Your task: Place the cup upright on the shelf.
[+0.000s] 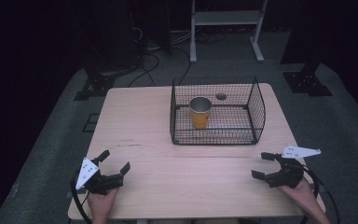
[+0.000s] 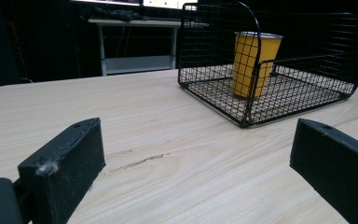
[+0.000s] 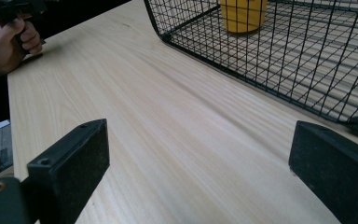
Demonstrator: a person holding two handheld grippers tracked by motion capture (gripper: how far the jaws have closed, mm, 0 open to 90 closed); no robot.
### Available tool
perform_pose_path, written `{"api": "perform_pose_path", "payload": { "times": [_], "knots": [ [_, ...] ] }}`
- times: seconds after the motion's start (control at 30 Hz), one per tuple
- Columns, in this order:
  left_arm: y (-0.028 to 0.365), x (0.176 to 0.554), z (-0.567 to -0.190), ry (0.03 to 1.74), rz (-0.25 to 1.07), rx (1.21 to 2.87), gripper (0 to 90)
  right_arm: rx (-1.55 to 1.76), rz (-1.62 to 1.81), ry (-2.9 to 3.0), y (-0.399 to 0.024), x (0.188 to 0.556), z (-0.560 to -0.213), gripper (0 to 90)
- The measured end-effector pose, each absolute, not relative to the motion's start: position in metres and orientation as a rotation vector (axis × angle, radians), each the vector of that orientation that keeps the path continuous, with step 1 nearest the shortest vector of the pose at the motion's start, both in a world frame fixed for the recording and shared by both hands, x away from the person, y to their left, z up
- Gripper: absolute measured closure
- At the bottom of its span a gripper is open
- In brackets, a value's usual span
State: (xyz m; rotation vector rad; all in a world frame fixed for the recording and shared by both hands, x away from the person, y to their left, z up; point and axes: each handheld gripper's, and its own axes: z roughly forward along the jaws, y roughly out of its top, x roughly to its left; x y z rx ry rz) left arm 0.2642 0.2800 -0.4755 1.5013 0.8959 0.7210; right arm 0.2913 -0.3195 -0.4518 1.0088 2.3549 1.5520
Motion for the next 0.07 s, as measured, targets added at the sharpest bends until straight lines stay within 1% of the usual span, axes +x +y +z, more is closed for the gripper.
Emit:
{"api": "perform_pose_path", "payload": {
  "times": [0.07],
  "knots": [
    [0.28,0.2642,-0.4755,0.896,0.721,1.501,2.4,1.019,1.554,2.356,-0.3202,0.2864,-0.4552,4.6]
  ]
}}
